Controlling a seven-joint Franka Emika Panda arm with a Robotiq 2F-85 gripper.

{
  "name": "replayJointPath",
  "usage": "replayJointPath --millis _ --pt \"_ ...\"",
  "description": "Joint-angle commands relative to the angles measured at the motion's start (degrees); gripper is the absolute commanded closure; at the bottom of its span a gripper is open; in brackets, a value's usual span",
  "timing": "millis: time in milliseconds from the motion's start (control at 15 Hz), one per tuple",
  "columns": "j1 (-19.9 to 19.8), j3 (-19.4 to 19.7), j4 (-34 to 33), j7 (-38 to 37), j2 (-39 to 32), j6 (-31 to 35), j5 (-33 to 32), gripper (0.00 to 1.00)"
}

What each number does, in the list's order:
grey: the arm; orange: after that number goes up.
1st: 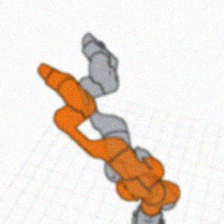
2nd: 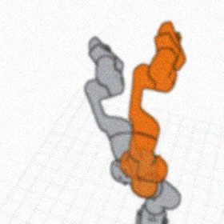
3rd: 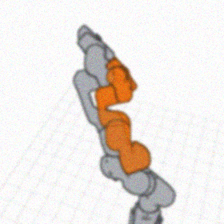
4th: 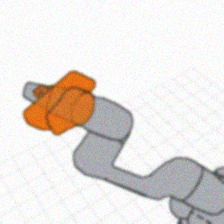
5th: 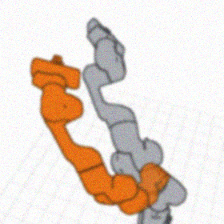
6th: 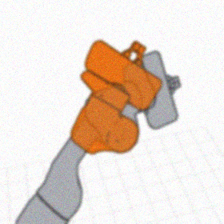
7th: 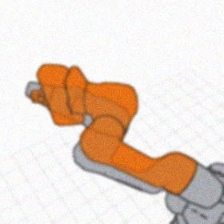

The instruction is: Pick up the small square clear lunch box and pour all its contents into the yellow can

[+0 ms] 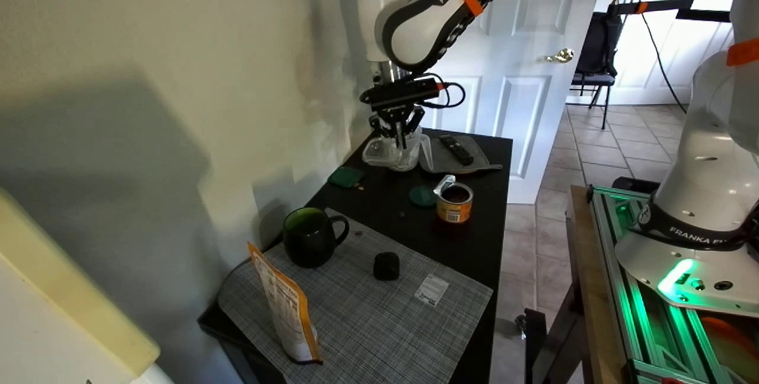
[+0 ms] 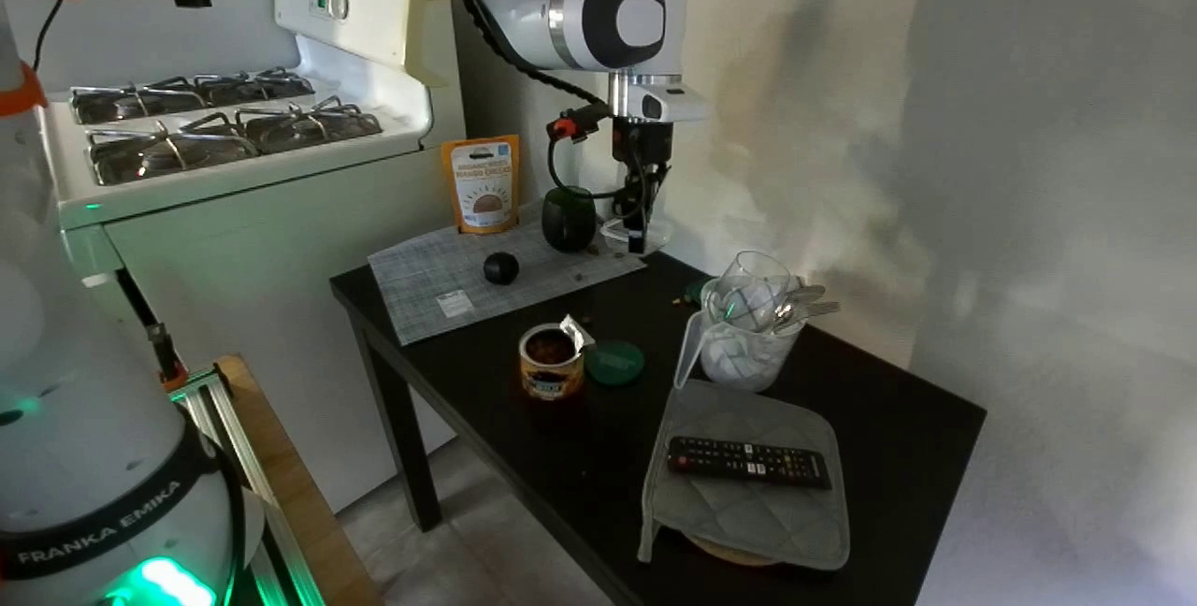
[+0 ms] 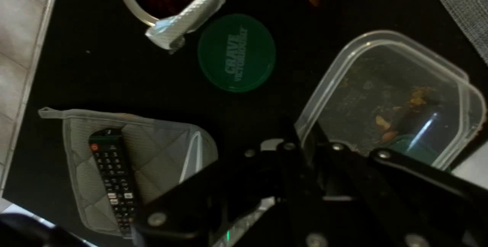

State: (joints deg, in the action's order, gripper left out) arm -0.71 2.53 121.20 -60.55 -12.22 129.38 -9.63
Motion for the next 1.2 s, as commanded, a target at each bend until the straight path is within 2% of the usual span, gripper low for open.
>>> replayJointPath --millis 0,200,667,1133 --pt "2.1 0.7 -4.6 -3.2 -7.6 2.5 1.1 0.97" --pt "3.1 1.1 -6.6 -2.1 -11.7 3.2 1.6 0.97" --pt "2.4 0.9 -11.2 3.7 -18.4 8.3 8.5 0.97" --pt "2.7 1.3 -15.4 6.4 -23.0 6.4 10.5 0.97"
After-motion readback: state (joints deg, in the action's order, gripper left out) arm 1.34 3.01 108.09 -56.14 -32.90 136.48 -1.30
